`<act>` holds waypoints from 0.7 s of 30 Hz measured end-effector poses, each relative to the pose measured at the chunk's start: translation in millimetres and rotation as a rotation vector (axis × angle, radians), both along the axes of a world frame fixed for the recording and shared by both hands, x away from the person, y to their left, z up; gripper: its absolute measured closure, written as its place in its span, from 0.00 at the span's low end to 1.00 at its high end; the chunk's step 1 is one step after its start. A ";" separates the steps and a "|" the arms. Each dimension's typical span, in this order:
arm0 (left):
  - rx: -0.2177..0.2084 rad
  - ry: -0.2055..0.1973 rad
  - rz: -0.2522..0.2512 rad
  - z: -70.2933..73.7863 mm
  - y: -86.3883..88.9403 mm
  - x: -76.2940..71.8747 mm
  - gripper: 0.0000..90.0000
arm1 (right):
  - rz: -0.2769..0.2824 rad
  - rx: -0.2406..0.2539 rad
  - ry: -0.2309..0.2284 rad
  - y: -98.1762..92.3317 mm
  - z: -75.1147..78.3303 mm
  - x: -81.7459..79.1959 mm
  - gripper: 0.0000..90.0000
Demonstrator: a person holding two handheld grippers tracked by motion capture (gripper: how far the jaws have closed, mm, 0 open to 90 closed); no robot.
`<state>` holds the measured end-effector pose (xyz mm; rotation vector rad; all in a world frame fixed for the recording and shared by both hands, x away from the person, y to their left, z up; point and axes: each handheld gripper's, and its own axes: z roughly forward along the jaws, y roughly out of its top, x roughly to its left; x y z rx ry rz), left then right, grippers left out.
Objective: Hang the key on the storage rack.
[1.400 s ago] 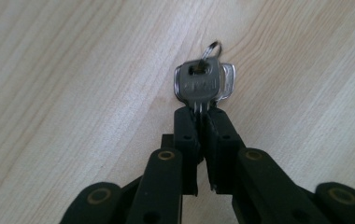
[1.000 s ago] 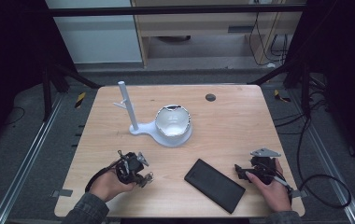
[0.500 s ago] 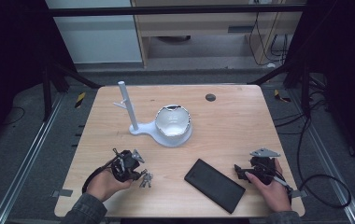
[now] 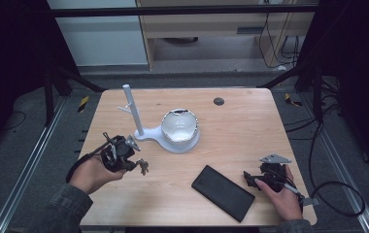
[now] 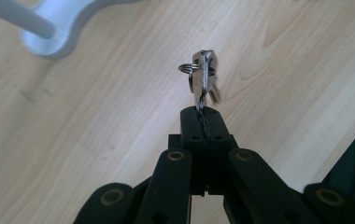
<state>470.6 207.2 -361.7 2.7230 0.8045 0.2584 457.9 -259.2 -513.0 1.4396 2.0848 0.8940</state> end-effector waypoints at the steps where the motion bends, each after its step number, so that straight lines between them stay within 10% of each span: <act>1: 0.027 -0.009 0.005 12.0 2.9 4.5 0.99 | -0.001 0.001 0.002 0.1 0.1 -0.1 0.01; 7: 0.083 -0.048 0.022 40.1 9.4 15.4 0.99 | -0.002 -0.001 0.001 0.3 0.0 -0.1 0.01; 21: 0.046 -0.101 0.119 81.9 28.2 44.1 0.99 | -0.002 0.000 0.003 0.4 0.0 -0.1 0.01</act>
